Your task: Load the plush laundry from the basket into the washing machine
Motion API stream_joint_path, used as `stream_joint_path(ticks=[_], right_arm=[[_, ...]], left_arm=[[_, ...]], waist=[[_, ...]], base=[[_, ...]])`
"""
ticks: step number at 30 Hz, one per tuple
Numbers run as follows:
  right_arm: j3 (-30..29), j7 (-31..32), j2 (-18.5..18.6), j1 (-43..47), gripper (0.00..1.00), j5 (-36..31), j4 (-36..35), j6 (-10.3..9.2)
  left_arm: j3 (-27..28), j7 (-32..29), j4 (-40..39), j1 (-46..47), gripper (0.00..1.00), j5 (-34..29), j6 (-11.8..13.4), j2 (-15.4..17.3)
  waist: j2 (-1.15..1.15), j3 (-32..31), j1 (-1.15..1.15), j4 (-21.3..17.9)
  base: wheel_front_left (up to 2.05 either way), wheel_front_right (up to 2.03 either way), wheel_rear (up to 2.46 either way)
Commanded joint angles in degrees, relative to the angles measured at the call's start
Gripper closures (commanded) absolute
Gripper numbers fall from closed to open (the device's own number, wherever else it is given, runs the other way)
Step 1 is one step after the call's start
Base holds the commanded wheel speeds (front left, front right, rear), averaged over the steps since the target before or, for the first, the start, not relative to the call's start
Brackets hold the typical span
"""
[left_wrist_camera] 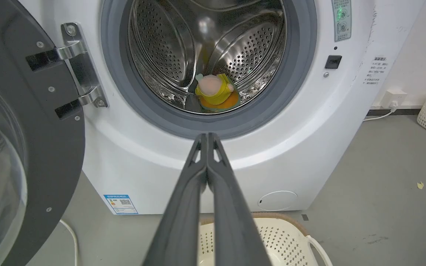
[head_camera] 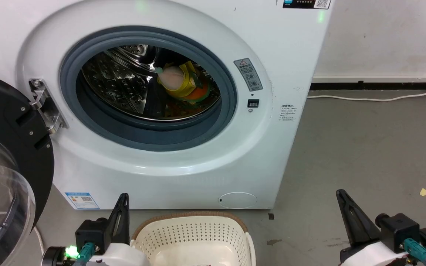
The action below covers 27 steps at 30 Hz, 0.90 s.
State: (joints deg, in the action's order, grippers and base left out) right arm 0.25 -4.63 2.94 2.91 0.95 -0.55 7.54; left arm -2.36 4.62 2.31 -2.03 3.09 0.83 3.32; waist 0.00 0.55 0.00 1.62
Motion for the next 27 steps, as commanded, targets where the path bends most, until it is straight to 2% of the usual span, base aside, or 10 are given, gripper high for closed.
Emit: stream_joint_path(ticks=[1, 27], right_arm=[[-0.1, 0.3, 0.0, -1.0, 1.00, -0.3, 0.2, -0.04], [-0.2, 3.3, -0.1, -2.3, 1.00, -0.8, 0.4, -0.05]], left_arm=[[0.4, -0.3, -0.4, 1.1, 1.00, -0.6, -0.3, 0.0], [1.8, -3.3, -1.7, 1.7, 1.00, -2.4, -0.7, -0.3]], waist=[[0.00, 0.0, 0.00, -0.1], [0.00, -0.4, 0.00, -1.2]], base=[[0.00, 0.00, 0.00], [0.00, 0.00, 0.00]])
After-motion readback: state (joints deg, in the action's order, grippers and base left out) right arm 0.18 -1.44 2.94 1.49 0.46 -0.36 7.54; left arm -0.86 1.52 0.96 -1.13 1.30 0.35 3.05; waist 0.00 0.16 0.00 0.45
